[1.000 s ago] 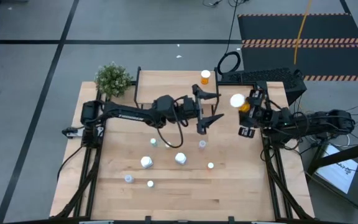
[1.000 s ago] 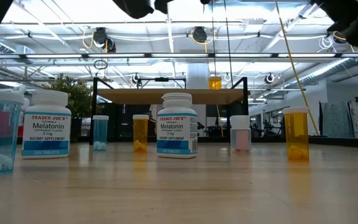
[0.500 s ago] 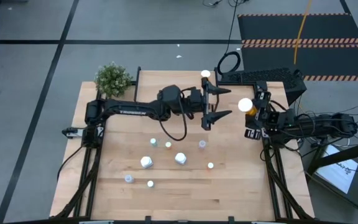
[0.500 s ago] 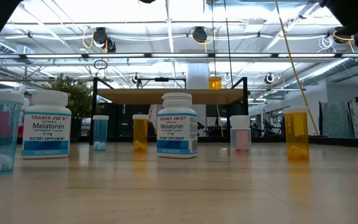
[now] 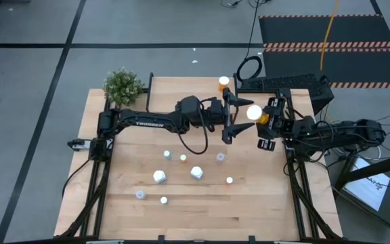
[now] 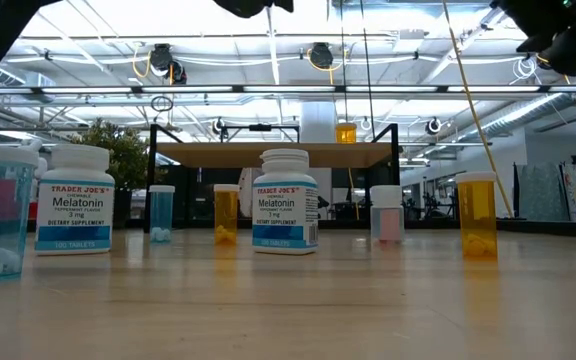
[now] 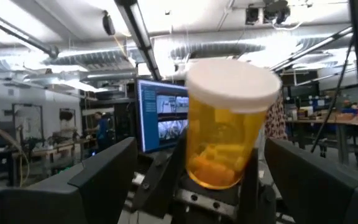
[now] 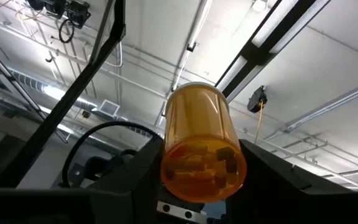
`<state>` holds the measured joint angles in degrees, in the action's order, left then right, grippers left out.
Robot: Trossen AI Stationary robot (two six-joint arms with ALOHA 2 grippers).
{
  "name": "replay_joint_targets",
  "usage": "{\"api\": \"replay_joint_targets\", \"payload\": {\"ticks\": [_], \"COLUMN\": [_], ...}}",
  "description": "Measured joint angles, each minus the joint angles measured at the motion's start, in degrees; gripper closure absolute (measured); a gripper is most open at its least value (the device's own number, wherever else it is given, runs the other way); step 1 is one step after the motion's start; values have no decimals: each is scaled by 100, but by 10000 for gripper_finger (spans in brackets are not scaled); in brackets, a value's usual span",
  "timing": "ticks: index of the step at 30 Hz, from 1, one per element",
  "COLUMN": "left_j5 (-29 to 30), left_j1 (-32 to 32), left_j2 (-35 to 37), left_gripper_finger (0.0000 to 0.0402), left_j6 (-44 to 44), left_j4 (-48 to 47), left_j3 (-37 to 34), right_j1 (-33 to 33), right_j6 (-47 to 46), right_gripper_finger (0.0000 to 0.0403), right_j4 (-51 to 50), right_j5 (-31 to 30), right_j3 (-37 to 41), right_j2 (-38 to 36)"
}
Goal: Pick and place medicine bottles onto shelf by color
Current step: Put the big orange pill bottle on the shelf aligned with the big orange pill bottle
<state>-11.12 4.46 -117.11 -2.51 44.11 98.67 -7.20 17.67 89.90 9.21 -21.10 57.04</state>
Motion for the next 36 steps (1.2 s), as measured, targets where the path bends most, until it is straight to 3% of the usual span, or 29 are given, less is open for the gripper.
{"api": "replay_joint_targets", "payload": {"ticks": [9,21,36], "left_j5": [-181,-189,-168], "left_j1": [-8,-59,-81], "left_j2": [6,6,6], "left_gripper_finger": [54,159,117], "left_j6": [-20,-306,-277], "left_j4": [196,102,14], "left_j3": [0,0,0], "right_j1": [0,2,2], "right_j6": [103,44,-31], "right_gripper_finger": [213,213,213], "right_j4": [1,-16,-241], "right_j5": [-7,-168,-195], "right_j3": [-7,-5,-5], "right_j2": [106,106,106]}}
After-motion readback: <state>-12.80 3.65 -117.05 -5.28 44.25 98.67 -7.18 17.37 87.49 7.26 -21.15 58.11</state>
